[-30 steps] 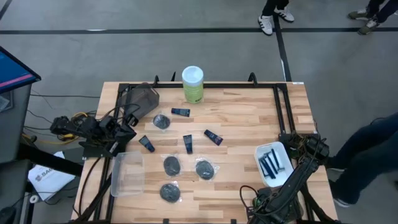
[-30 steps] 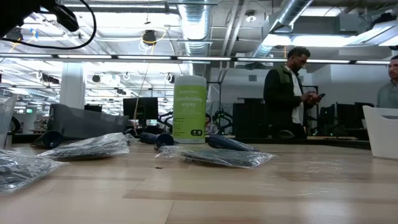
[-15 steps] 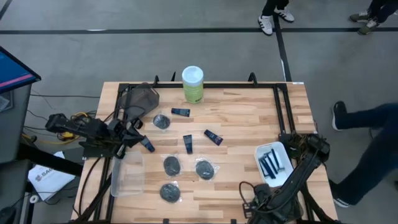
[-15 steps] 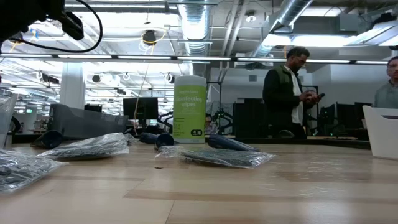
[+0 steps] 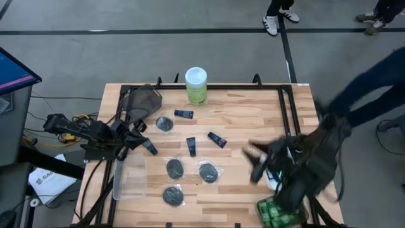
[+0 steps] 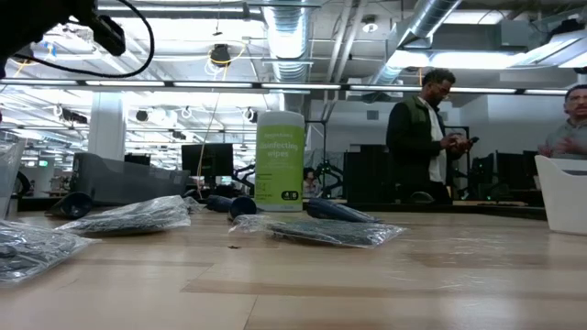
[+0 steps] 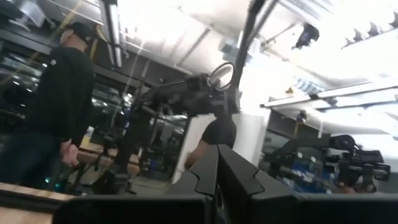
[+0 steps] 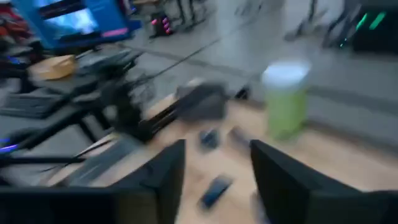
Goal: Pick & Place Travel size toiletries
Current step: Put the black hairbrush into the transparent bin
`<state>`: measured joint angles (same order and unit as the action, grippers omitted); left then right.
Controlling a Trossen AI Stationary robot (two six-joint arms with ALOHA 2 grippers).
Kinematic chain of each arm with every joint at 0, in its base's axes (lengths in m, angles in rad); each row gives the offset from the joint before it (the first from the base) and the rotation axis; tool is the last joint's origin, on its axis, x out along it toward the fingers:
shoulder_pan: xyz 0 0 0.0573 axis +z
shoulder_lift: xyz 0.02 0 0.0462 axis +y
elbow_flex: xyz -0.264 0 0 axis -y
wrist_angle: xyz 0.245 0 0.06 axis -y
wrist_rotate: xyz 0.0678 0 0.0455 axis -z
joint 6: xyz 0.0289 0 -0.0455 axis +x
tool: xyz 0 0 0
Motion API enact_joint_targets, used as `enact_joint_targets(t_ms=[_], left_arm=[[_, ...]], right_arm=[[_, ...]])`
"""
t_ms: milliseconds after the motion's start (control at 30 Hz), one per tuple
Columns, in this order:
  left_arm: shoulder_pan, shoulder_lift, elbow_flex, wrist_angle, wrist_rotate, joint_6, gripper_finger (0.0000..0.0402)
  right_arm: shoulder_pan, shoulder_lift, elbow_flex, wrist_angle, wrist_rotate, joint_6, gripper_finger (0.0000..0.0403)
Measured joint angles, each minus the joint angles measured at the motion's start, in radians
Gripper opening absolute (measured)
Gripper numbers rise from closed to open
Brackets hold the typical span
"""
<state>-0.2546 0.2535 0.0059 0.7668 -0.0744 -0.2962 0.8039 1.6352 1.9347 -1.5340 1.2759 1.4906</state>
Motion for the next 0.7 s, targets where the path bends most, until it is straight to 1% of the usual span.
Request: enact_joint_targets(t_ms=[100,200,233,300,367,400,433,467,500,567,633,700], left_arm=[[0.0,0.001,0.0,0.022,-0.024,-0.003,0.0003],[0.0,0.0,0.0,0.037,-0.032,-0.038,0.0003],[0.0,0.0,0.0,0.038,-0.033,-0.046,0.0003],[0.0,0.0,0.0,0.045,-0.041,-0.049,0.0003],[0.0,0.0,0.0,0.047,-0.06,-0.049,0.0003],[0.0,0.0,0.0,0.05,-0.073,-0.051,0.0003],[0.0,0.0,0.0,0.055,-0.084,-0.054,0.0003],[0.0,0.0,0.0,0.063,-0.099,-0.06,0.0003],[0.0,0.0,0.0,0.07,-0.109,-0.068,0.0003],[0.0,0.0,0.0,0.085,-0.136,-0.079,0.0003],[0.0,0.0,0.0,0.097,-0.157,-0.08,0.0003],[0.0,0.0,0.0,0.099,-0.174,-0.08,0.0003]], right_arm=[[-0.089,-0.097,0.0,0.001,0.011,-0.228,0.011],[-0.192,-0.186,0.0,0.003,0.011,-0.443,0.003],[-0.226,-0.215,0.0,0.009,0.011,-0.506,0.0016],[-0.294,-0.264,-0.007,0.057,-0.001,-0.639,0.0012],[-0.373,-0.313,-0.032,0.151,-0.073,-0.8,0.0006],[-0.418,-0.335,-0.052,0.232,-0.121,-0.893,0.0003],[-0.466,-0.357,-0.077,0.325,-0.181,-0.999,0.0002],[-0.516,-0.379,-0.106,0.427,-0.266,-1.112,0.0003],[-0.571,-0.4,-0.14,0.539,-0.384,-1.226,0.0002],[-0.695,-0.434,-0.215,0.772,-0.662,-1.42,0.0001],[-0.816,-0.457,-0.295,0.965,-0.932,-1.523,0.0001],[-0.919,-0.467,-0.363,1.076,-1.11,-1.56,0.0001]])
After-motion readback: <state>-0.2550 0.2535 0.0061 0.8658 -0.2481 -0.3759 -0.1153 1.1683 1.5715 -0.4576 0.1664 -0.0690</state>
